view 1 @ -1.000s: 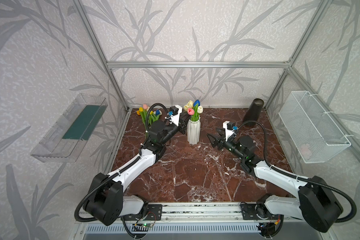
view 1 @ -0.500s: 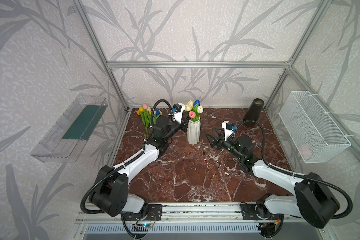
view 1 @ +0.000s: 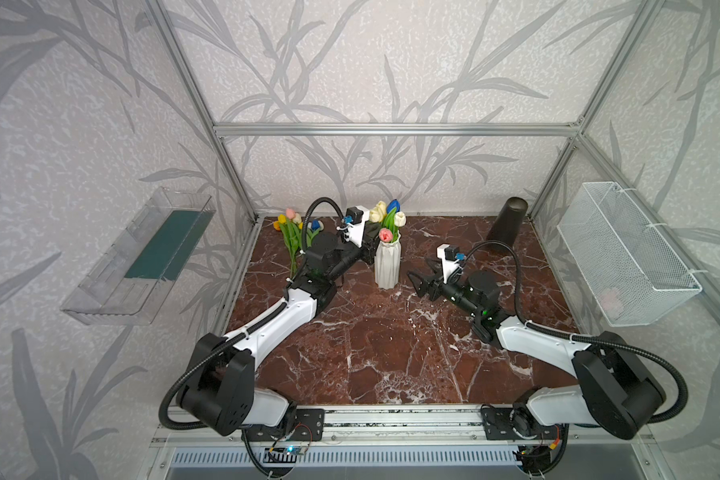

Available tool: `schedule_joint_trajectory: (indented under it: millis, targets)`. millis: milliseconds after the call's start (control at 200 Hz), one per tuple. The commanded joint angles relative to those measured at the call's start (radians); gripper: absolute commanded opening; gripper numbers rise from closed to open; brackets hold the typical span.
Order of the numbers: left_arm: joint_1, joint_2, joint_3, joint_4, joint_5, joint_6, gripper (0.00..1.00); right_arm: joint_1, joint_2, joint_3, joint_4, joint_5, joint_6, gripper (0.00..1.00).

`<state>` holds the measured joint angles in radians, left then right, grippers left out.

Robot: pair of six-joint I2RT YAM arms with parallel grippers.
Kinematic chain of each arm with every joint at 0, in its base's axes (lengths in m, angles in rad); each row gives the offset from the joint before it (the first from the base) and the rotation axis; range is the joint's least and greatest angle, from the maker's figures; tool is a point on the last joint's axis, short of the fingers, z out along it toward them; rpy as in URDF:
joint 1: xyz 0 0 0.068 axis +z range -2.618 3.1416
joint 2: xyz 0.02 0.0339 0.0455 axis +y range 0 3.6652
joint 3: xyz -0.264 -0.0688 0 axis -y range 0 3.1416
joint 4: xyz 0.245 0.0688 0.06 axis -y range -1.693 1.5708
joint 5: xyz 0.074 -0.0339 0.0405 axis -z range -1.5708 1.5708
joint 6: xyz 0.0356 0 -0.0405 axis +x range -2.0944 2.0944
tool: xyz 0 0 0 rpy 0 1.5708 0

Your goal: Arrange the flowers into the vase

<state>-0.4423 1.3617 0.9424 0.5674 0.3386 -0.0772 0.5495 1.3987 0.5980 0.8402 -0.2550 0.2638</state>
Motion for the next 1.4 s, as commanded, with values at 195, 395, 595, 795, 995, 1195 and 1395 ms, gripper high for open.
schedule_joint_trajectory:
  millis: [195,395,595,795,995,1195,1395]
  targets:
    - [0.004,-0.237,-0.126,-0.077,-0.189,-0.033,0.39,-0.001,0.159,0.132,0.079,-0.038,-0.139,0.99]
    - [0.003,-0.362,-0.404,0.114,-0.309,-0.083,0.44,-0.001,0.334,0.237,0.147,-0.065,-0.192,0.99]
    - [-0.003,-0.378,-0.639,0.339,-0.241,-0.169,0.54,-0.001,0.479,0.355,0.162,-0.098,-0.214,0.99]
    - [-0.01,-0.323,-0.703,0.391,-0.186,-0.176,0.63,0.001,0.585,0.448,0.152,-0.108,-0.262,0.99]
    - [-0.012,-0.269,-0.69,0.404,-0.197,-0.152,0.64,0.0,0.664,0.513,0.169,-0.138,-0.283,0.95]
    - [-0.012,-0.262,-0.668,0.406,-0.201,-0.139,0.66,0.0,0.671,0.506,0.221,-0.136,-0.301,0.74]
    - [-0.011,-0.269,-0.673,0.409,-0.228,-0.1,0.66,-0.004,0.67,0.489,0.32,-0.116,-0.317,0.53]
